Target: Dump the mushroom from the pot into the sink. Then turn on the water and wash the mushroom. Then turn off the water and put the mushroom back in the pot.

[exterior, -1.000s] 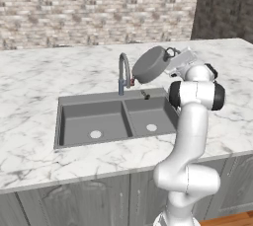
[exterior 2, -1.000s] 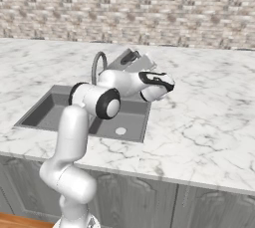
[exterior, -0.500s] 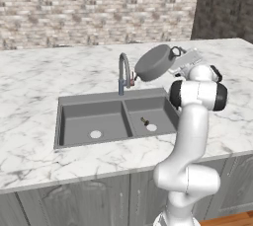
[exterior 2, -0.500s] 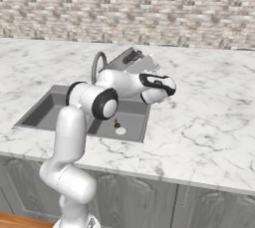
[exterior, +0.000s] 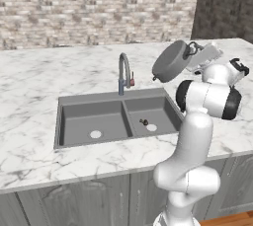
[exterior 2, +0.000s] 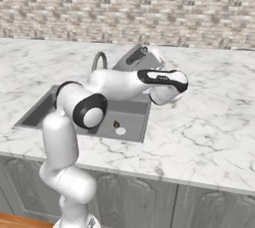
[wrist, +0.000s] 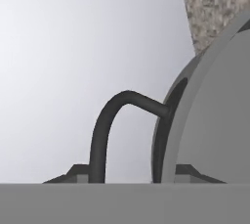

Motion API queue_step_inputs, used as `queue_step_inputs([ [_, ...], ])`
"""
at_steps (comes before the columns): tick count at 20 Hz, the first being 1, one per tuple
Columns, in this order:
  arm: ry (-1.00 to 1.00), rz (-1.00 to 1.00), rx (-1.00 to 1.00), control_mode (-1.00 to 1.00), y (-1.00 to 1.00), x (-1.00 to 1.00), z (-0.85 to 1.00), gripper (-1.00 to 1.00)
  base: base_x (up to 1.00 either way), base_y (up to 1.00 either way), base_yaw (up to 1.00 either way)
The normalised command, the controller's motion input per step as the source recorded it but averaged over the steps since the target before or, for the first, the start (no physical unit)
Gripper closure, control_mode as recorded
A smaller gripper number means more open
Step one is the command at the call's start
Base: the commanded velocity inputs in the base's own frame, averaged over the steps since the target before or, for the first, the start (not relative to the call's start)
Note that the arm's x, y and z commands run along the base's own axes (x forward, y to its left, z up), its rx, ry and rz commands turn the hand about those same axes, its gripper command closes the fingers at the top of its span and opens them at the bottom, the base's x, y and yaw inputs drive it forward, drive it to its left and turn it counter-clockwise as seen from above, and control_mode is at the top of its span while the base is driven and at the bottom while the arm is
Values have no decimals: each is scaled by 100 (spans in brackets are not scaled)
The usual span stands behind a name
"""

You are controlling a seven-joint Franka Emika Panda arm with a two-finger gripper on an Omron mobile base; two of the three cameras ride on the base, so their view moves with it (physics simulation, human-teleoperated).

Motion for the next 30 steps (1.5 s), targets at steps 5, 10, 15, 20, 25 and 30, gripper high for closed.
queue_step_inputs([
  [5, 2, -34, -31, -100, -18, -35, 35, 100, 0, 0, 0],
  [10, 11, -36, -39, -100, -11, -14, 17, 100, 0, 0, 0],
  [15, 19, -33, -44, -100, -8, -22, 0, 100, 0, 0, 0],
  [20, 23, -25, -44, -100, 0, -11, -1, 100, 0, 0, 0],
  [25, 32, -13, -37, -100, 0, 0, -24, 100, 0, 0, 0],
  [30, 29, -5, -26, -100, -7, 0, -48, 100, 0, 0, 0],
])
